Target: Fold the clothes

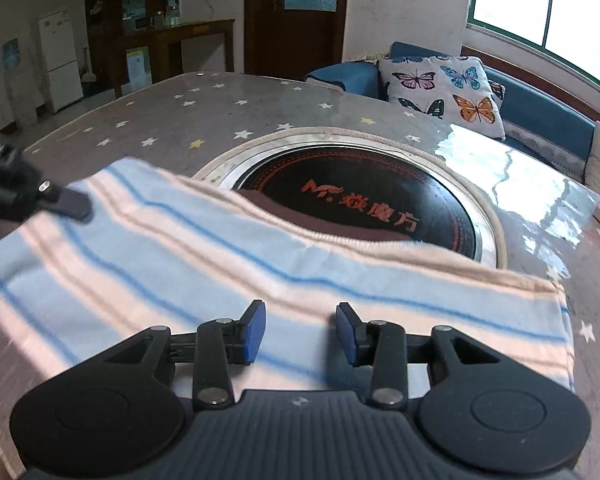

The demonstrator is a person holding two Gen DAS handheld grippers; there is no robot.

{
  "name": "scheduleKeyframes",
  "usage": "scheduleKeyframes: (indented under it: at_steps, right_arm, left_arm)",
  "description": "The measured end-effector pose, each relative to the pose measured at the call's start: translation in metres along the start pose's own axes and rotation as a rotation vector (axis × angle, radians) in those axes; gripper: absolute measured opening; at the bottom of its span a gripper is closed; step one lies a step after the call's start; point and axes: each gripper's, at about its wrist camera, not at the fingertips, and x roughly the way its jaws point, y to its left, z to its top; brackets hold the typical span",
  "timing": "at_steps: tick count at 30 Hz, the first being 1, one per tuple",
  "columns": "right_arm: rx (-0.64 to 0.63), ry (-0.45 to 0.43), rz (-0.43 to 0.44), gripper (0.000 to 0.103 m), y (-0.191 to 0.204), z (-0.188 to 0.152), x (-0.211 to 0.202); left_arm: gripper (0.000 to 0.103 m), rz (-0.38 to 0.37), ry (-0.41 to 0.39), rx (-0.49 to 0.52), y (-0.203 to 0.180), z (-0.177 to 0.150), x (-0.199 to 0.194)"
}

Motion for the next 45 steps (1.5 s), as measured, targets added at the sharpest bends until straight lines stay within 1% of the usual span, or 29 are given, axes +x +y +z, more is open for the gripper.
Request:
scheduleKeyframes:
  at_steps: [9,12,13,17,20,26,32,38,41,43,45]
  right_arm:
    - [-0.01,0.022,0.05,0.043,0.012,-0.037,-0.041]
    - [-0.065,0.024,0.049,0.045,0.018,-0.049,-0.053]
    - [-0.081,0.027,0.05,0.048,0.021,-0.051,-0.057]
    - [-0.127,0.032,0.07,0.049,0.024,-0.061,-0.071]
    - [-0.114,0.004,0.07,0.049,0.017,-0.062,-0.082]
    - [-0.032,-0.073,0.027,0.05,-0.021,-0.058,-0.1]
    - [0.086,-0.134,-0.01,0.05,-0.066,-0.066,-0.113]
    - [0.203,-0.156,-0.024,0.05,-0.109,-0.083,-0.12]
    - [0.257,-0.158,-0.03,0.05,-0.126,-0.092,-0.123]
    - [0.295,-0.156,-0.03,0.05,-0.139,-0.099,-0.124]
    - [0.325,-0.155,-0.031,0.05,-0.148,-0.105,-0.125]
  left_arm:
    - [0.01,0.012,-0.013,0.015,-0.015,-0.002,0.003]
    - [0.01,0.014,-0.02,0.017,-0.022,-0.002,0.001]
    - [0.01,0.015,-0.022,0.019,-0.025,-0.002,0.001]
    - [0.009,0.022,-0.03,0.04,-0.045,0.0,-0.001]
    - [0.009,0.027,-0.031,0.064,-0.067,0.001,0.001]
    - [0.009,0.04,-0.012,0.126,-0.122,0.001,0.02]
    - [0.009,0.042,0.046,0.217,-0.183,-0.01,0.059]
    - [0.009,0.034,0.145,0.283,-0.233,-0.032,0.116]
    - [0.009,0.038,0.191,0.294,-0.249,-0.044,0.144]
    - [0.009,0.034,0.221,0.289,-0.253,-0.051,0.159]
    - [0.01,0.017,0.271,0.29,-0.254,-0.058,0.173]
